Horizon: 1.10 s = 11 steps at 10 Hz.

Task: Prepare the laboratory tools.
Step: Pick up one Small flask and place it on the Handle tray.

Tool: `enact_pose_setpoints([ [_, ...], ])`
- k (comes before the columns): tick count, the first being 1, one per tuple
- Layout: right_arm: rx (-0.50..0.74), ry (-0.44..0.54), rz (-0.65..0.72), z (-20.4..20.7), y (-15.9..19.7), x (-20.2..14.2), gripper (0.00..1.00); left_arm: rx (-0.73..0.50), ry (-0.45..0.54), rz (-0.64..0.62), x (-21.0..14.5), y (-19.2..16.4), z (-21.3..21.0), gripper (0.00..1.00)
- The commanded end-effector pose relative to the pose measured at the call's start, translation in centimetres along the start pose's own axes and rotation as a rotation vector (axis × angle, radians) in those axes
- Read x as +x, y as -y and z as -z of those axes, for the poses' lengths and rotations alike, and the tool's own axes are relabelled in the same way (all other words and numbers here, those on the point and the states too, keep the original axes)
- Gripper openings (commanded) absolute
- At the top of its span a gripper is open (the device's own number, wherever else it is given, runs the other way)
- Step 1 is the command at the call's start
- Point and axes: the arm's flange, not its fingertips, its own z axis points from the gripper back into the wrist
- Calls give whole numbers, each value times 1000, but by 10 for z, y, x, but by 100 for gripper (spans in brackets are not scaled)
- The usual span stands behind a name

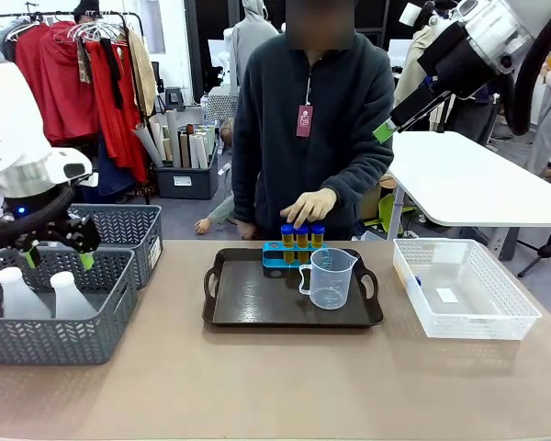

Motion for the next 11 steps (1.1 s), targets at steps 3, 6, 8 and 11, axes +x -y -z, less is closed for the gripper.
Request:
enact_pose_setpoints([
  [3,4,10,-2,-1,0,0,100,52,26,-11,2,-20,33,100],
  [6,4,10,-2,-1,0,0,100,29,13,-14,2,-17,32,100],
  [8,4,10,-2,-1,0,0,100,29,13,-14,2,-17,32,100],
  [11,4,10,-2,-1,0,0,100,41,9,52,17,-20,45,100],
])
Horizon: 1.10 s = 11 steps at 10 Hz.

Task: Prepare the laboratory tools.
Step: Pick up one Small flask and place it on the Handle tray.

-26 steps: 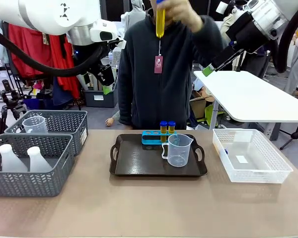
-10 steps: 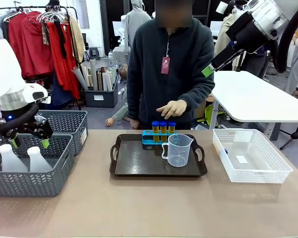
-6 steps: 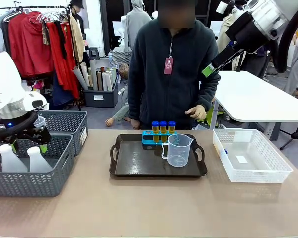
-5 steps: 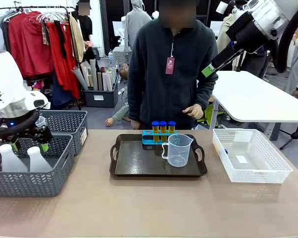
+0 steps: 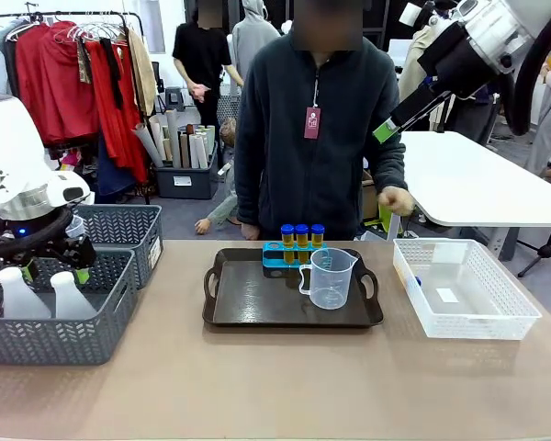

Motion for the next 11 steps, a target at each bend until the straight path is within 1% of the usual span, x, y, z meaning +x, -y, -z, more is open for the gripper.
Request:
enact_pose_setpoints([
  [1,4,10,-2,-1,0,0,100,-4,-10,24,8,-4,10,100],
  [4,4,10,-2,-1,0,0,100,-14,-18,7,11,-8,23,100],
  [9,4,10,-2,-1,0,0,100,-10,-17,7,12,-9,28,6],
  [10,4,10,-2,-1,0,0,100,-9,-17,5,12,-9,29,0],
  [11,4,10,-2,-1,0,0,100,-10,-17,7,13,-9,30,0],
])
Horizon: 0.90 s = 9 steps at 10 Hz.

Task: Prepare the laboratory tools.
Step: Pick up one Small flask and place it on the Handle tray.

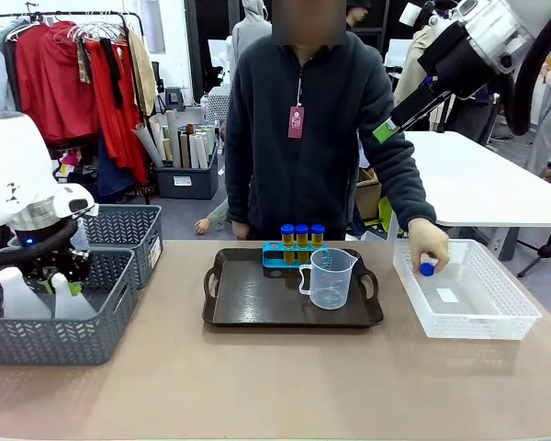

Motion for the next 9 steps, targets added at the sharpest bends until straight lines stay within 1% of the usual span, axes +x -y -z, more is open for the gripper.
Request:
enact_pose_setpoints([
  [1,4,10,-2,-1,0,0,100,-4,14,4,4,-5,1,0],
  [3,4,10,-2,-1,0,0,100,-12,17,5,1,-3,-15,0],
  [4,4,10,-2,-1,0,0,100,-8,35,15,2,-2,-31,0],
  [6,4,10,-2,-1,0,0,100,21,7,39,9,-1,-81,0],
  [7,4,10,-2,-1,0,0,100,32,11,55,14,3,-102,0],
  [9,4,10,-2,-1,0,0,100,65,59,85,22,10,-156,0],
])
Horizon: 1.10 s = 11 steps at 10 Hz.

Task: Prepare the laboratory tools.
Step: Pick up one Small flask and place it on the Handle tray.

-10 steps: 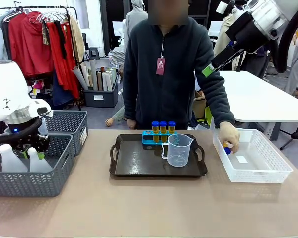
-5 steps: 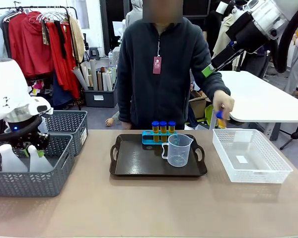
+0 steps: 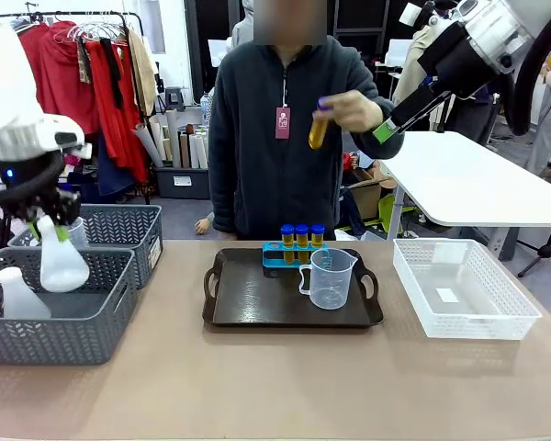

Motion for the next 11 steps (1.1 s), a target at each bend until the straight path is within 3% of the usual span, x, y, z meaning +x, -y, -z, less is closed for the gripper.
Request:
enact_pose_setpoints([
  [1,4,10,-2,-1,0,0,100,18,43,45,14,5,-41,0],
  [3,4,10,-2,-1,0,0,100,39,143,102,29,20,-99,0],
  [7,4,10,-2,-1,0,0,100,35,207,202,54,47,-184,0],
  [11,4,10,-2,-1,0,0,100,-21,330,305,55,76,-238,0],
])
